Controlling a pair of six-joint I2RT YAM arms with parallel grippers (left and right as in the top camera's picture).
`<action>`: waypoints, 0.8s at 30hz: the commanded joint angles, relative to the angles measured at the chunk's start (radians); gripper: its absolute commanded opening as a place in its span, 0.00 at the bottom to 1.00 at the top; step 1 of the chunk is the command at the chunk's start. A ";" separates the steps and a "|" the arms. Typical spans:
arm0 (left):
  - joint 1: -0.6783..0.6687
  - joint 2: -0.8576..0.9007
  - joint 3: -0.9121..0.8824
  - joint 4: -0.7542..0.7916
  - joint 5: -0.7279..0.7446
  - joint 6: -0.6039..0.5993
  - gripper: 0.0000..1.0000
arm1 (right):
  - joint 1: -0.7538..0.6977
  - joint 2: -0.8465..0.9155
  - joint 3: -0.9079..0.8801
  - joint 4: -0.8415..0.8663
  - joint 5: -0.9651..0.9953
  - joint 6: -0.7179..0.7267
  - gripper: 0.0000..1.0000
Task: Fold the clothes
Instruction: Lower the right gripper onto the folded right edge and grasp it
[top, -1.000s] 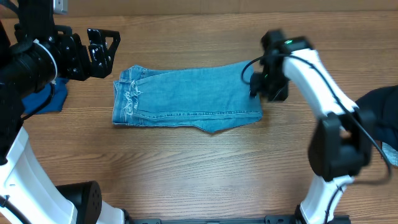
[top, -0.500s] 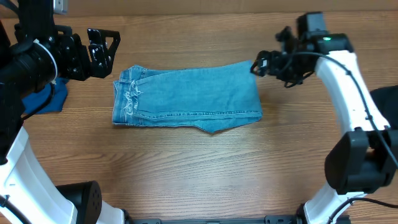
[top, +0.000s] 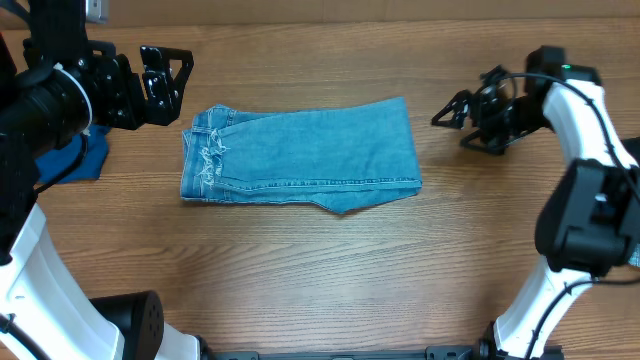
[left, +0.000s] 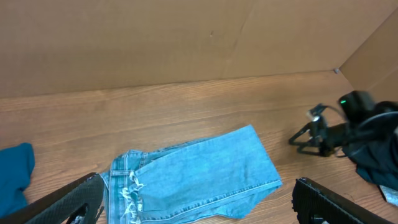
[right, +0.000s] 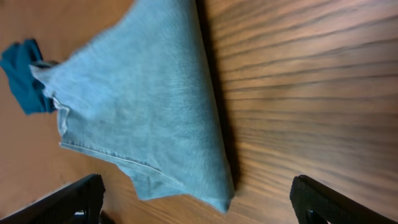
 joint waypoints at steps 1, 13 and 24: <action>-0.003 0.004 -0.004 -0.001 0.016 0.012 1.00 | 0.043 0.037 -0.018 0.029 -0.051 -0.033 1.00; -0.003 0.004 -0.004 -0.001 0.016 0.012 1.00 | 0.101 0.143 -0.045 0.096 -0.110 -0.027 1.00; -0.003 0.004 -0.004 -0.001 0.016 0.012 1.00 | 0.224 0.196 -0.045 0.151 -0.115 0.005 0.95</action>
